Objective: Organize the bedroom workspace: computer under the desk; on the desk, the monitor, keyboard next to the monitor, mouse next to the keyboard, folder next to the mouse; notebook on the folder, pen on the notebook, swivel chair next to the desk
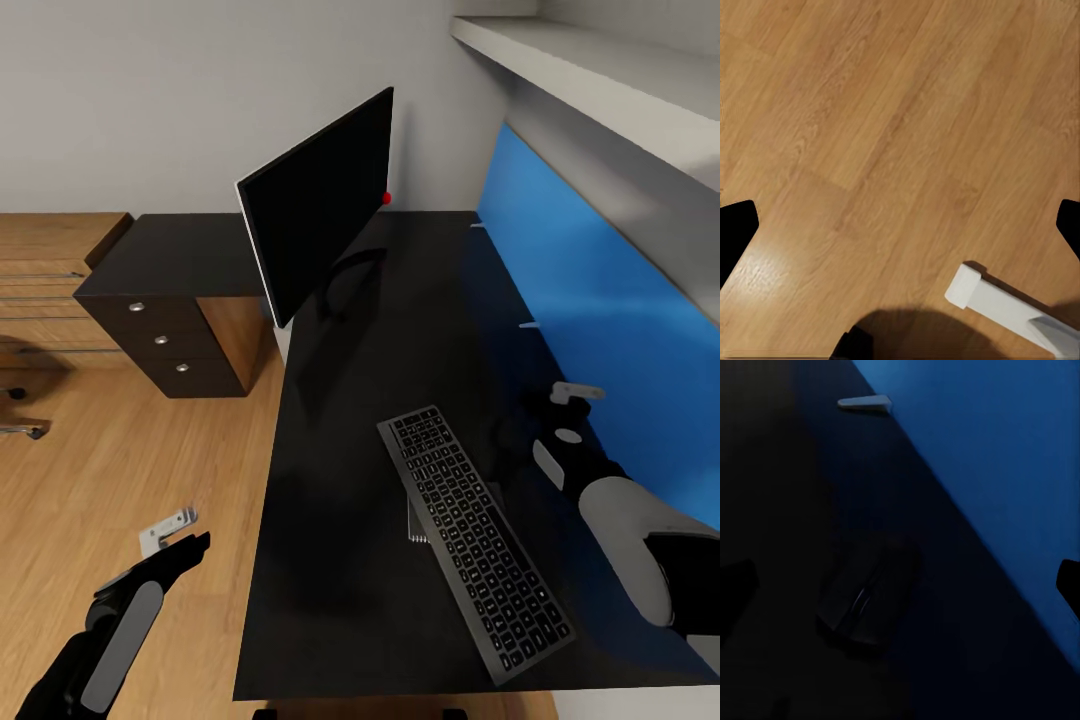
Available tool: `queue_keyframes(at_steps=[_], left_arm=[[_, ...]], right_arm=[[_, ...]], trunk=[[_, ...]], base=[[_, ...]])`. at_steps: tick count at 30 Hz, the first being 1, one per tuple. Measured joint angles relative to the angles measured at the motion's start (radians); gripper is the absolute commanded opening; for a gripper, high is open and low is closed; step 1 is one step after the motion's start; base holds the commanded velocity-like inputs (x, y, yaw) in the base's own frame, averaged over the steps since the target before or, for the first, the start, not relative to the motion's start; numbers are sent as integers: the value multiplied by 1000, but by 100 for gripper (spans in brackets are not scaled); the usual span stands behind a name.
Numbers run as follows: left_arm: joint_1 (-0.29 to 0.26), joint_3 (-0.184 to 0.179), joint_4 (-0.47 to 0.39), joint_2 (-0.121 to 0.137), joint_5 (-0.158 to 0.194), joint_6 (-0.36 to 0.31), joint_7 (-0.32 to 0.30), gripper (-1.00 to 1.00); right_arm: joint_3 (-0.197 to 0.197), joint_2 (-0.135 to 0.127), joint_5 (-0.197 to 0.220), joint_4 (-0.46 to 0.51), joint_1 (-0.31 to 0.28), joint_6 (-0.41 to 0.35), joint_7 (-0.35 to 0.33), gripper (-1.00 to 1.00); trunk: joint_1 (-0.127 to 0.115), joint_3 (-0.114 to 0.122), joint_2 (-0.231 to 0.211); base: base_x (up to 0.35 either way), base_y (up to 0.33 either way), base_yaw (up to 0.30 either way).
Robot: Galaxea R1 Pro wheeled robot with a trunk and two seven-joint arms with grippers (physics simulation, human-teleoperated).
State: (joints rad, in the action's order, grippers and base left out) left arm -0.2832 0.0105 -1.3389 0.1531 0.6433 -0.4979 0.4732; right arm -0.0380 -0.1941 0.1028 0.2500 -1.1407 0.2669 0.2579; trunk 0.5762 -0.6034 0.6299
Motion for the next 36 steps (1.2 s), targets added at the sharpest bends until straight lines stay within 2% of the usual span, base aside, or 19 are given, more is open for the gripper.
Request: queue_keyframes(at_steps=[6,24,36], left_arm=[[0,-1,39,0,-4,2,-1,100],[0,-1,41,3,-6,2,-1,100],[0,-1,41,4,-6,3,-1,100]], right_arm=[[-1,4,0,1,4,4,-1,100],[1,1,-3,-4,11,4,-1,100],[0,3,-3,-4,11,4,-1,100]], trunk=[[0,0,0],[0,0,0],[0,0,0]], base=[[0,0,0],[44,0,0],[130,0,0]])
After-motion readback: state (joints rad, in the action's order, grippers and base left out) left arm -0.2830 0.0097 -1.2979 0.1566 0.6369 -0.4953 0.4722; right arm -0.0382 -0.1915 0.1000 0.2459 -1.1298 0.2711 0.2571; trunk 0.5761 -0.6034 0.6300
